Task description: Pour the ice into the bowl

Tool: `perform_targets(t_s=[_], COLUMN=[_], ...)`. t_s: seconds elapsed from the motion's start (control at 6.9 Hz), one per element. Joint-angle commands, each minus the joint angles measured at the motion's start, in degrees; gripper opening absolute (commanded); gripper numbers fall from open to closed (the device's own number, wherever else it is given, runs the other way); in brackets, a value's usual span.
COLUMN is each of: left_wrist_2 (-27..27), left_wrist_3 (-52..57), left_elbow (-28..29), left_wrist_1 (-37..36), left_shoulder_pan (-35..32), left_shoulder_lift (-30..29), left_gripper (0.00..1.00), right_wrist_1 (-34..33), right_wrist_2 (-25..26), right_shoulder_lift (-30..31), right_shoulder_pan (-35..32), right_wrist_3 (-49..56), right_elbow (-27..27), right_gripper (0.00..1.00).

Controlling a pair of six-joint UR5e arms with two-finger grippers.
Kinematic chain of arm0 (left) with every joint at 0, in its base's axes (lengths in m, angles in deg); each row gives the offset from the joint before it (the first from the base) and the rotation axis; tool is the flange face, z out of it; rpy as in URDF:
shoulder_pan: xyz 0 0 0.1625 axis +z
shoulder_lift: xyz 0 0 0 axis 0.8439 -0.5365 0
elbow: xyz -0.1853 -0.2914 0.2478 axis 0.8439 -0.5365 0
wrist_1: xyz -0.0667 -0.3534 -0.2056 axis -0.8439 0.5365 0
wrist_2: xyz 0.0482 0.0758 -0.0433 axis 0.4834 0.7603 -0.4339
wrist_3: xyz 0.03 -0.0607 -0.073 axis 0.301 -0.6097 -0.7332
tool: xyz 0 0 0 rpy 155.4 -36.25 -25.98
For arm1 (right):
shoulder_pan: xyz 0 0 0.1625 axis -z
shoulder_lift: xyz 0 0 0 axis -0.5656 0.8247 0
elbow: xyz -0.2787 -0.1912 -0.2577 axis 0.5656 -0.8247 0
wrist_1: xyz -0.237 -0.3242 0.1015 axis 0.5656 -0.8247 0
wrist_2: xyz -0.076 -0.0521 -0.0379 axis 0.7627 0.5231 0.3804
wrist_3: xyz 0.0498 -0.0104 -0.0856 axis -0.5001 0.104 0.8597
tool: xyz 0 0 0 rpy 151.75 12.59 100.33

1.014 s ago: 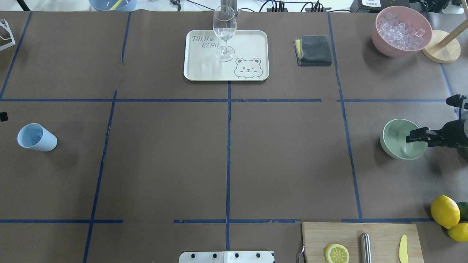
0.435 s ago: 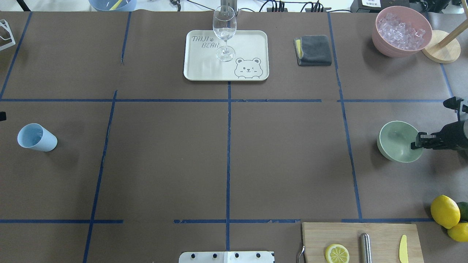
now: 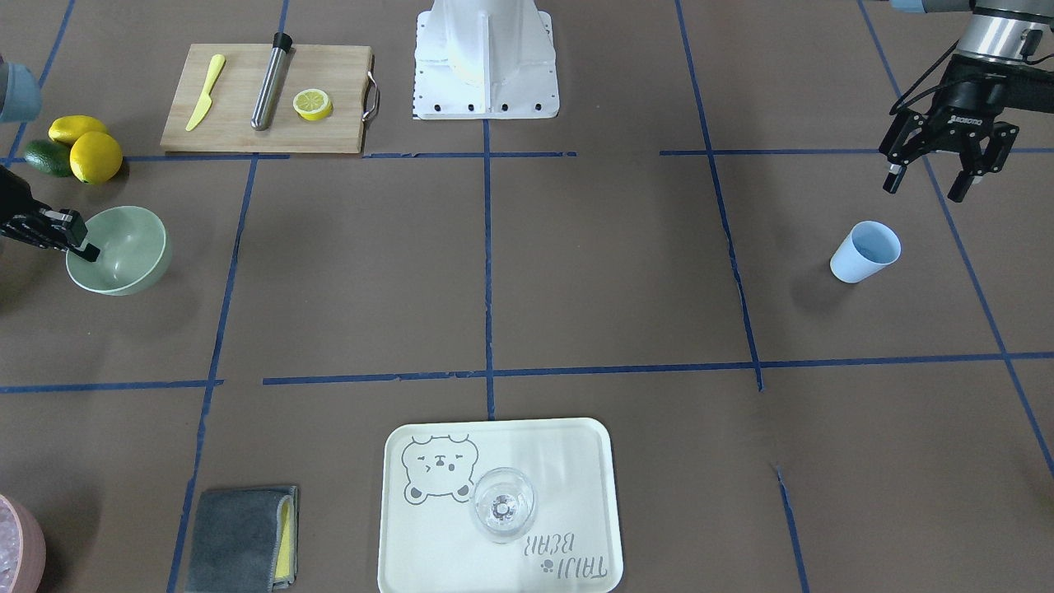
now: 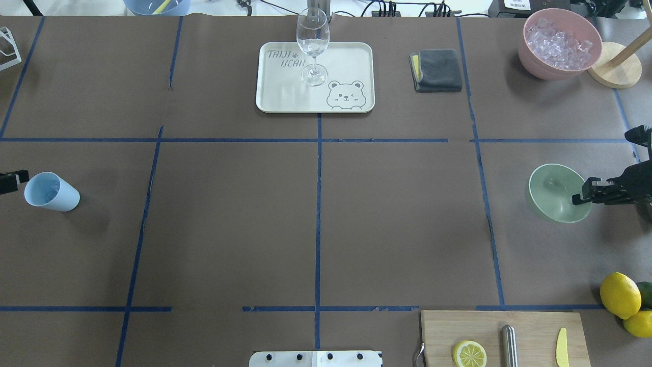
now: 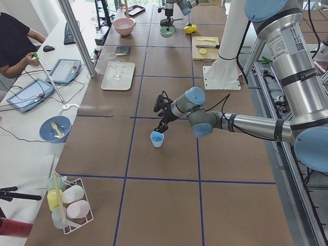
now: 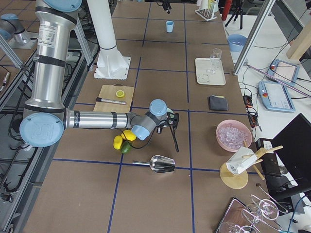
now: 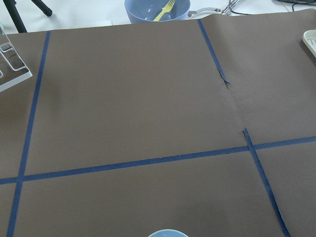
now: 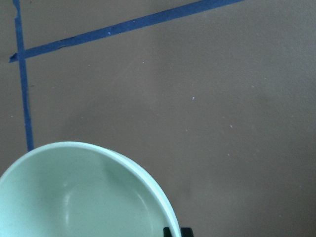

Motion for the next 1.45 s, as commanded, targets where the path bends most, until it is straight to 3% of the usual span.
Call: perform_targets(t_s=[0.0,0.29,0.58,0.72,1.01,1.3], left_wrist_2=[8.3,23.3,37.6,41.0,45.0,49.1], left_wrist_3=[-7.2,-15.9,-22.5,-22.6,-22.6,-22.6], left_elbow=[0.0,2.7,8.6,10.4,15.0,19.5], left_wrist_1=[6.8,7.2,8.5,8.9,9.1,9.2], left_shoulder_pan=[9.9,22.0,30.1,31.0,31.6,31.7], left_shoulder_lift=[4.6,5.9,5.9,5.3,0.9,-3.5], left_gripper=[1.00,1.00,1.00,1.00,1.00,1.00], right_wrist_1=[-5.3,-21.8,-24.8,-25.3,-38.5,-41.1], right_wrist_2=[-2.5,-2.7,-0.5,1.9,6.4,8.2], right_shoulder_lift=[-4.5,-13.6,-22.5,-25.8,-36.7,-39.7], right_shoulder_pan=[-0.9,0.9,8.9,12.5,17.2,20.4], right_wrist_3=[-0.5,-4.9,-15.6,-20.9,-23.5,-25.0], right_elbow=[3.3,10.5,11.3,11.1,11.1,10.9], right_gripper=[0.00,0.00,0.00,0.00,0.00,0.00])
